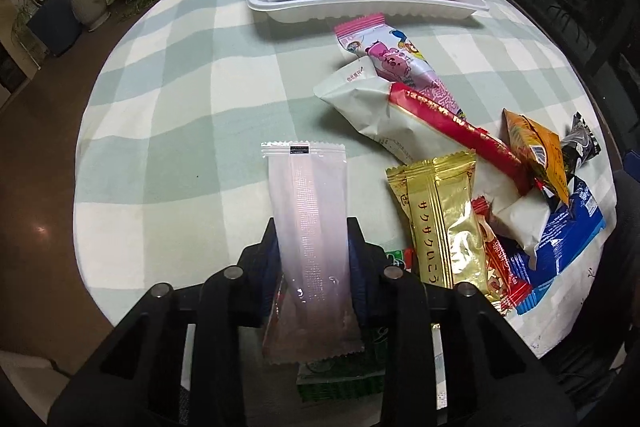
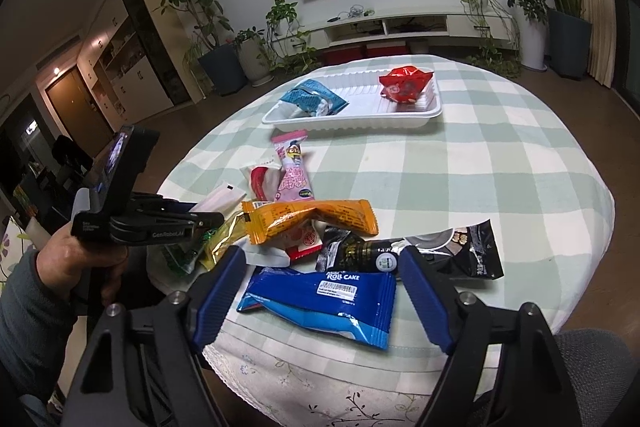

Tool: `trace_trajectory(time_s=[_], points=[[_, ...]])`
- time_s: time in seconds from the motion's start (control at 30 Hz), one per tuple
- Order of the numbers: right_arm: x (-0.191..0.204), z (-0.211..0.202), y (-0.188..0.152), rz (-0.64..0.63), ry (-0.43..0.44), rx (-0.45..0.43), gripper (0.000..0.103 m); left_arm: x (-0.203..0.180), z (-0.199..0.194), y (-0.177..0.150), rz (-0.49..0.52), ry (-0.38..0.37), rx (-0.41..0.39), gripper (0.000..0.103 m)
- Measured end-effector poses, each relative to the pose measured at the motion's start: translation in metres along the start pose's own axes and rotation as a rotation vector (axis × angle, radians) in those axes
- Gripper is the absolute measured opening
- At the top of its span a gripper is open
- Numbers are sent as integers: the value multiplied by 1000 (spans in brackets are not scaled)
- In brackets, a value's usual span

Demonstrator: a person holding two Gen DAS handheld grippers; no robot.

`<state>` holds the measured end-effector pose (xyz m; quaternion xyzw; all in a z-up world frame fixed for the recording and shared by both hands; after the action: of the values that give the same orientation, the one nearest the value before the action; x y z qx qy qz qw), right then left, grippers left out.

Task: Organize snacks
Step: 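Grasp the pink wrapper with the left tool, then lift the pink wrapper with the left tool while the right tool grasps the blue cake packet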

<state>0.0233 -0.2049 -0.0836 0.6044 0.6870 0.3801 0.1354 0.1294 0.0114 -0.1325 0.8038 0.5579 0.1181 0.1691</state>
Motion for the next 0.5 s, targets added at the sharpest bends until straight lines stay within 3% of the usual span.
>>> trace_trajectory(time_s=[0.23, 0.5], points=[[2, 5, 0, 11, 7, 22, 74, 2, -1, 1, -12, -46, -32, 20], [6, 18, 10, 144, 181, 88, 66, 10, -11, 1, -65, -129, -82, 18]])
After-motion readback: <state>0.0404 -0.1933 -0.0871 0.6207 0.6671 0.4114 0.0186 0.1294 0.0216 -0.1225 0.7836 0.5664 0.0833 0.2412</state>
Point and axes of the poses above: each gripper's, at about its wrist camera, not at the fingertips, and z roughly the way its jaws point, x to its left, y to its top, the point moved 4 cm from there along z, roughly the way its jaws point, and after that the axes turned 1 degree about -z, right-handed, at the moved point
